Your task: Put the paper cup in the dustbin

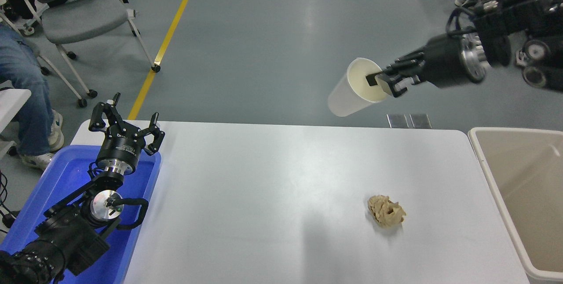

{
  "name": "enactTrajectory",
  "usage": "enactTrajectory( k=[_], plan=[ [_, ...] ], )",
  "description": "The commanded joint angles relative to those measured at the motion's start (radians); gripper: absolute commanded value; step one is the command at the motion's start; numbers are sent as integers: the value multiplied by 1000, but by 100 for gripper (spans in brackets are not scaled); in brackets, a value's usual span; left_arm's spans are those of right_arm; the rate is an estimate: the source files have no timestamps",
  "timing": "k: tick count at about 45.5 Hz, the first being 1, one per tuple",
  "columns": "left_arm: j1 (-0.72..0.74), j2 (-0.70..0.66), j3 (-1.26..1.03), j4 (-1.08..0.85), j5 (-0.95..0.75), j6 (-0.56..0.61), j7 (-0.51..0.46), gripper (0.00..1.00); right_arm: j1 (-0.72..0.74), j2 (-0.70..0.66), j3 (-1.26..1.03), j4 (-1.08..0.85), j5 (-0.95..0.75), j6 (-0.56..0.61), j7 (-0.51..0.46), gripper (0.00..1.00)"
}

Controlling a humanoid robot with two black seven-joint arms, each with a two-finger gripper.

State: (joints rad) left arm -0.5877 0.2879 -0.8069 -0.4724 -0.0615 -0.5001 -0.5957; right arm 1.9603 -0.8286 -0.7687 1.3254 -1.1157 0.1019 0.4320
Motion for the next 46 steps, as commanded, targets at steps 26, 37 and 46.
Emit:
enactTrajectory(
  k=[26, 37, 46],
  plan=[
    [0, -1, 0, 0, 0, 0, -1, 100, -760, -307, 358, -495, 140, -71, 17, 0],
    [0, 1, 0, 0, 0, 0, 0, 100, -1044, -136, 401, -833, 370, -74, 33, 0],
    [0, -1, 0, 1, 0, 0, -1, 100, -1215, 69, 387, -1175, 534, -54, 33, 0]
  ],
)
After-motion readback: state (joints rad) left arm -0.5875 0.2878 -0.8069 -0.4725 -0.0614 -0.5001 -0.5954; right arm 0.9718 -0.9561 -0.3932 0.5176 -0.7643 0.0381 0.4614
